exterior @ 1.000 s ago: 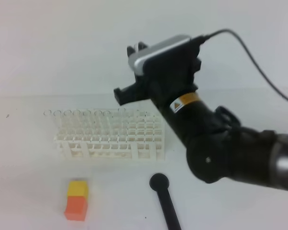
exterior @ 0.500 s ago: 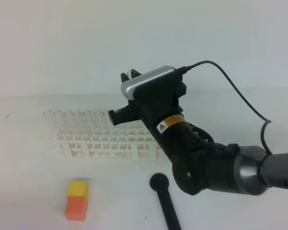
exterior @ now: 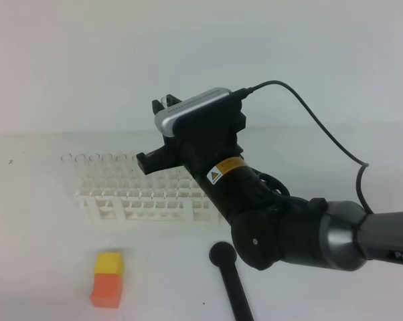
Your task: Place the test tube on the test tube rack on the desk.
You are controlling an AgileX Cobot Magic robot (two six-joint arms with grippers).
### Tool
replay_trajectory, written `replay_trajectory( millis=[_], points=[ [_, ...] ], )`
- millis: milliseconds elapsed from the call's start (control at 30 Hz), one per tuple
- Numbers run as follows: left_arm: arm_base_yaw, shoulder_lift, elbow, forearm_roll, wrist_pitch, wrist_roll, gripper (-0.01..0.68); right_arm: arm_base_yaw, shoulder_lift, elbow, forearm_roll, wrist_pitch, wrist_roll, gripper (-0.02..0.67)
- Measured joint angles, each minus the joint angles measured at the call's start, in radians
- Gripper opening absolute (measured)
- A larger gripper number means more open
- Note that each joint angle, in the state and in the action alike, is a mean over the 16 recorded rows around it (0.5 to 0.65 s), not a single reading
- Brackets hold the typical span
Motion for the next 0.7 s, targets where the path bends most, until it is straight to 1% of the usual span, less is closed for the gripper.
replay_trajectory(
  millis=[233, 400, 533, 700],
  points=[
    [0.000, 0.000, 0.000, -0.166, 0.067, 0.210, -0.001, 0.000, 0.015, -0.002, 0.007, 0.016, -0.012, 0.123],
    [-0.003, 0.000, 0.000, -0.255, 0.079, 0.349, -0.001, 0.001, 0.026, -0.003, 0.037, 0.026, -0.039, 0.123],
    [-0.015, 0.000, 0.000, -0.276, 0.078, 0.400, -0.001, 0.003, 0.036, -0.003, 0.065, 0.021, -0.059, 0.123],
    [-0.037, 0.000, 0.000, -0.277, 0.078, 0.415, -0.001, 0.008, 0.050, -0.004, 0.095, -0.006, -0.066, 0.123]
  ],
)
